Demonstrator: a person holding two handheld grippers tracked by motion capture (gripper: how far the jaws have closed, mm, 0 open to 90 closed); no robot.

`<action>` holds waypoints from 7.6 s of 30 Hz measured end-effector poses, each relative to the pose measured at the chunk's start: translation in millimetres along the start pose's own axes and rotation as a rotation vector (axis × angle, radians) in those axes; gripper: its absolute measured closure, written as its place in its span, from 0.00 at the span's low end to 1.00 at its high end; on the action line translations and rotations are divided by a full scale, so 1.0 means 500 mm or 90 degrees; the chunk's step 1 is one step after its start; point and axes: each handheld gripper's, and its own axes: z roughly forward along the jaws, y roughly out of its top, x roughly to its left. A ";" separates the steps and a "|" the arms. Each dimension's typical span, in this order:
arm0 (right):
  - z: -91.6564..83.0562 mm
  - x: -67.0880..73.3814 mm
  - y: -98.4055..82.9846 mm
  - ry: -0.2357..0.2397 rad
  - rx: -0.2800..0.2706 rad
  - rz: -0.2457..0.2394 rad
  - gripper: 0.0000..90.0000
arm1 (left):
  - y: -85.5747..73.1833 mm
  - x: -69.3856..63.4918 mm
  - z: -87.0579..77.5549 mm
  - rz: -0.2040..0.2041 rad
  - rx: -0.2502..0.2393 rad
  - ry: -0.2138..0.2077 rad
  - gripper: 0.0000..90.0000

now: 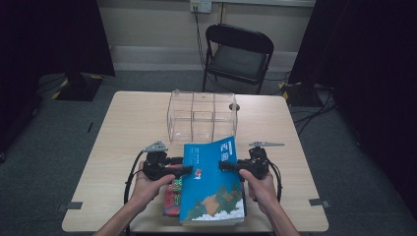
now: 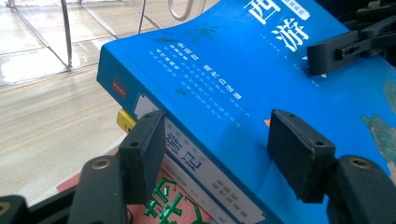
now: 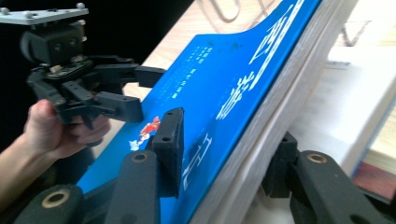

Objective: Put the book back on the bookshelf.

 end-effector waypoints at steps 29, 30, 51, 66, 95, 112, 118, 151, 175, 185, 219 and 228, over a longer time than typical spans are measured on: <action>-0.001 0.018 0.014 0.024 0.011 -0.116 0.85 | 0.001 0.004 0.011 -0.020 0.004 -0.017 0.28; -0.003 0.022 0.013 0.023 0.002 -0.122 0.85 | 0.001 0.004 0.012 -0.022 0.003 -0.020 0.26; -0.036 0.068 0.007 0.021 -0.069 -0.140 0.88 | 0.008 -0.009 0.019 -0.033 -0.007 -0.083 0.15; -0.039 0.102 0.020 0.038 -0.083 -0.161 0.89 | 0.013 -0.010 0.030 -0.070 0.002 -0.193 0.24; -0.085 0.169 0.082 -0.004 -0.190 -0.255 0.89 | 0.144 -0.056 -0.060 0.094 -0.110 -0.128 0.61; -0.149 0.162 0.063 -0.128 -0.209 -0.278 0.43 | 0.131 -0.137 -0.070 0.183 -0.129 -0.131 0.68; -0.170 0.133 0.057 -0.115 -0.226 -0.255 0.36 | 0.129 -0.138 -0.070 0.182 -0.129 -0.126 0.68; -0.124 0.129 0.092 -0.035 -0.204 -0.272 0.55 | 0.158 -0.141 -0.057 0.253 -0.165 -0.071 0.67; -0.109 0.102 0.051 -0.005 -0.184 -0.263 0.47 | 0.121 -0.153 -0.058 0.233 -0.208 -0.078 0.60; -0.095 0.114 0.058 -0.029 -0.173 -0.270 0.46 | 0.121 -0.152 -0.058 0.242 -0.214 -0.035 0.65; -0.149 -0.064 -0.081 -0.241 -0.044 -0.137 0.22 | 0.121 -0.088 -0.144 0.132 -0.201 0.032 0.69; -0.147 -0.131 -0.124 -0.319 0.031 -0.107 0.17 | 0.129 -0.065 -0.172 0.111 -0.211 0.075 0.69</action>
